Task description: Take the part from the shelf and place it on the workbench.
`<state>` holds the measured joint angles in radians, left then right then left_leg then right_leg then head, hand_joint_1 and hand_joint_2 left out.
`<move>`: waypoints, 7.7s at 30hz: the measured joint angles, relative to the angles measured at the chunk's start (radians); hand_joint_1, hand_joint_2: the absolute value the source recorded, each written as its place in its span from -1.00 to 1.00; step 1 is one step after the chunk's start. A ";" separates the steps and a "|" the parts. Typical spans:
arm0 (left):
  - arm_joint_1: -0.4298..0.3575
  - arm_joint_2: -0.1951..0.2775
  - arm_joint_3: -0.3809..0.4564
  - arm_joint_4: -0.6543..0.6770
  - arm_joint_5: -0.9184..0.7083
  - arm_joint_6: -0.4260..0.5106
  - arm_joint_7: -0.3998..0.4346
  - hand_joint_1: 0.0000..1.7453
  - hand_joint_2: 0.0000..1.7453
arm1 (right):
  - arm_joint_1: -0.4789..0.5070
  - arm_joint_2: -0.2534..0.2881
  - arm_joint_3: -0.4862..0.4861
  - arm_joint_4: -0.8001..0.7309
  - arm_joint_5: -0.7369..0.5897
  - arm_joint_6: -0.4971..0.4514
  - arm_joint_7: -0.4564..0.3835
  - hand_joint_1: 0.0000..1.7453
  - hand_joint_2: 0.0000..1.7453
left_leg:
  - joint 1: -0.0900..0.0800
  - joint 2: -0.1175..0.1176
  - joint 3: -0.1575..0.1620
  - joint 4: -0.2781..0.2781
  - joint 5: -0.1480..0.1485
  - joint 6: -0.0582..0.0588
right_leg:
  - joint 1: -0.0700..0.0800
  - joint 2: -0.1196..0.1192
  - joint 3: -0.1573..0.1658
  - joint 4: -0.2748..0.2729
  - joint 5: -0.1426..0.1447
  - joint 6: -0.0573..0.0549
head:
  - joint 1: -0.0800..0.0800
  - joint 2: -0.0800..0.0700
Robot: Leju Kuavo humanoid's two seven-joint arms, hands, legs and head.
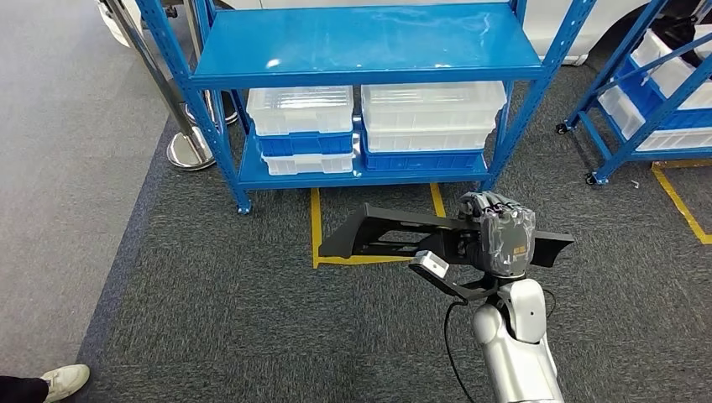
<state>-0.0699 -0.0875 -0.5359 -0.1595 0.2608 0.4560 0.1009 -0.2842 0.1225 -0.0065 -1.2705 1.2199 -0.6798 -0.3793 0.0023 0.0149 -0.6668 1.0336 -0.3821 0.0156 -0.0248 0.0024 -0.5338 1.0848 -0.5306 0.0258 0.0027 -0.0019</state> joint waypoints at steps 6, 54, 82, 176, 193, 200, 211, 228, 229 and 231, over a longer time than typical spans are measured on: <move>0.007 0.000 -0.003 0.003 -0.003 0.006 -0.008 -1.00 1.00 | 0.000 -0.001 0.000 -0.008 -0.013 0.000 -0.009 0.98 1.00 | 0.005 -0.006 -0.045 0.070 -0.065 -0.036 | 0.003 0.001 -0.038 -0.033 0.027 -0.056 | -0.002 0.000; 0.011 0.004 -0.030 0.003 0.003 0.010 -0.032 -1.00 1.00 | 0.027 -0.006 -0.080 -0.118 -0.065 0.000 -0.057 0.98 1.00 | 0.008 -0.002 0.127 -0.045 -0.085 0.024 | 0.004 0.007 -0.219 0.162 -0.005 -0.001 | 0.007 0.000; -0.001 0.005 -0.060 0.003 0.000 0.008 -0.042 -1.00 1.00 | 0.063 -0.017 -0.163 -0.208 -0.074 0.000 -0.056 0.98 1.00 | 0.014 -0.036 0.129 -0.027 -0.102 0.016 | 0.002 0.077 -0.155 0.012 0.078 0.009 | 0.009 0.000; -0.006 0.008 -0.148 0.008 -0.014 0.004 -0.033 -1.00 1.00 | 0.042 -0.130 -0.264 -0.295 -0.037 0.000 0.012 0.98 1.00 | 0.007 -0.012 0.107 -0.019 -0.097 0.032 | 0.010 0.013 -0.193 0.159 -0.018 0.017 | 0.019 0.000; -0.006 -0.003 -0.150 0.007 -0.014 0.001 -0.032 -1.00 1.00 | 0.004 -0.186 -0.247 -0.290 -0.029 0.000 0.034 0.98 1.00 | 0.007 -0.008 -0.016 0.279 -0.249 -0.011 | 0.018 0.037 -0.071 -0.064 0.089 -0.041 | 0.018 0.000; -0.006 -0.003 -0.150 0.007 -0.013 -0.005 -0.029 -1.00 1.00 | -0.043 -0.237 -0.213 -0.289 -0.018 0.000 0.097 0.98 1.00 | 0.008 -0.103 0.082 0.009 -0.098 0.009 | 0.009 0.135 -0.090 -0.042 0.085 -0.013 | 0.018 0.000; -0.006 -0.008 -0.154 0.007 -0.011 -0.009 -0.016 -1.00 1.00 | -0.044 -0.287 -0.166 -0.282 -0.013 0.000 0.152 0.98 1.00 | 0.006 0.052 0.104 -0.017 -0.097 0.034 | 0.001 -0.024 -0.159 0.089 0.050 0.026 | 0.025 0.000; -0.007 -0.005 -0.157 0.007 -0.002 -0.009 -0.002 -1.00 1.00 | -0.037 -0.294 -0.146 -0.267 -0.016 0.000 0.149 0.98 1.00 | 0.012 -0.069 0.059 0.065 -0.103 -0.003 | 0.011 0.103 -0.084 -0.052 0.095 -0.029 | 0.025 0.000; -0.008 -0.005 -0.157 0.008 -0.002 -0.009 -0.001 -1.00 1.00 | -0.038 -0.294 -0.145 -0.266 -0.016 0.000 0.149 0.98 1.00 | 0.014 -0.092 0.073 0.028 -0.092 -0.001 | 0.010 0.115 -0.090 -0.047 0.094 -0.023 | 0.025 0.000; -0.008 -0.004 -0.157 0.008 -0.001 -0.009 0.001 -1.00 1.00 | -0.035 -0.294 -0.144 -0.264 -0.016 0.000 0.148 0.98 1.00 | 0.012 -0.097 0.080 0.008 -0.094 0.007 | 0.006 0.142 -0.101 -0.044 0.097 -0.008 | 0.024 0.000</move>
<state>-0.0777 -0.0919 -0.6933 -0.1518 0.2597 0.4472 0.1020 -0.3191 -0.1716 -0.1507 -1.5343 1.2039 -0.6794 -0.2309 0.0145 -0.0819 -0.5864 1.0420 -0.4762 0.0222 -0.0191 0.1441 -0.6350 1.0404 -0.4337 0.0182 0.0271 -0.0019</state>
